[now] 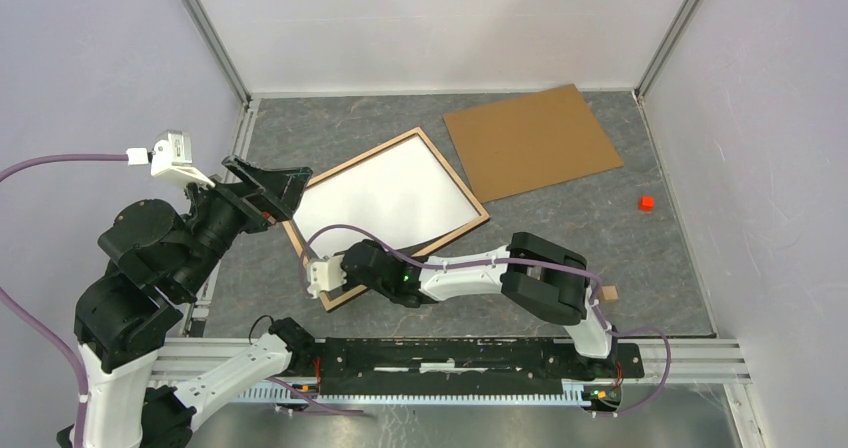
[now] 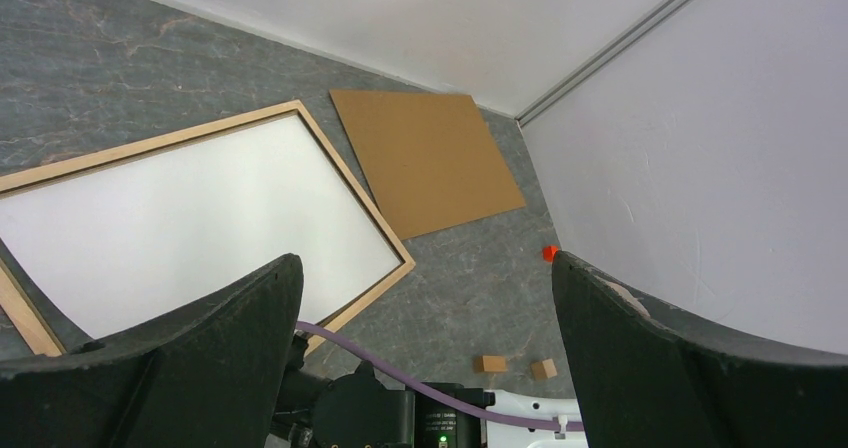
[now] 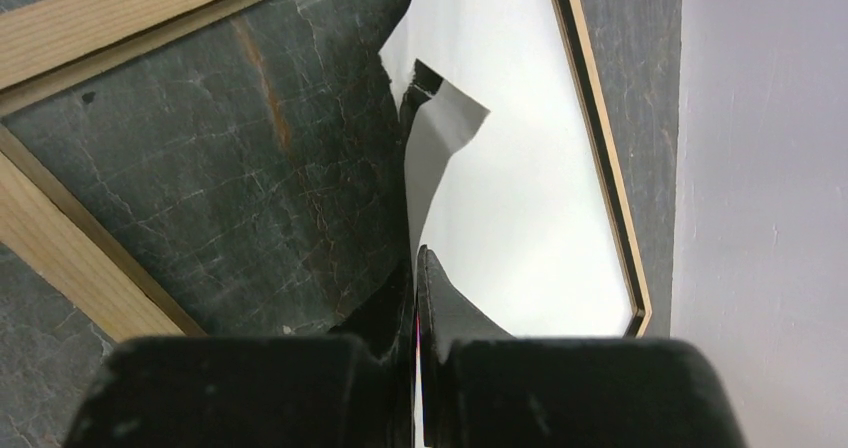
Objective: Put the photo into the frame
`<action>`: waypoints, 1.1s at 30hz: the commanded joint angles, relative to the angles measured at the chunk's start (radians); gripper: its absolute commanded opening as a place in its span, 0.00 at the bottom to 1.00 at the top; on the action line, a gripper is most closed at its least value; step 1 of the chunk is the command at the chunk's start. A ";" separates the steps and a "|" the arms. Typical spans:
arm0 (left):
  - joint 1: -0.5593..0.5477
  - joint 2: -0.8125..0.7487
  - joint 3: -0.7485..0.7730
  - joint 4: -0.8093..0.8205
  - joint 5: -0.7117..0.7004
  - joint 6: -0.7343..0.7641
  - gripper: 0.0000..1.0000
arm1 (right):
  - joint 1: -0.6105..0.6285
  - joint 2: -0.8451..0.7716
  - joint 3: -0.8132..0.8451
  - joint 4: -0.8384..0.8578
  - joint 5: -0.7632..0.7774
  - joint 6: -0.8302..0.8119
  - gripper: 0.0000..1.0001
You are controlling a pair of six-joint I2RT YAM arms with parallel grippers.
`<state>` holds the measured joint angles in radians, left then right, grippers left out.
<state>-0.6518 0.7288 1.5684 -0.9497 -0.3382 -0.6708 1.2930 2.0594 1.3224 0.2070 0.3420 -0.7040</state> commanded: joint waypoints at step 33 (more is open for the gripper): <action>0.003 -0.002 0.010 -0.013 -0.006 0.051 1.00 | 0.034 -0.137 0.019 -0.089 0.021 0.098 0.95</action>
<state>-0.6518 0.7265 1.5684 -0.9642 -0.3382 -0.6708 1.3178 2.0712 1.3476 0.1928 0.3759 -0.7147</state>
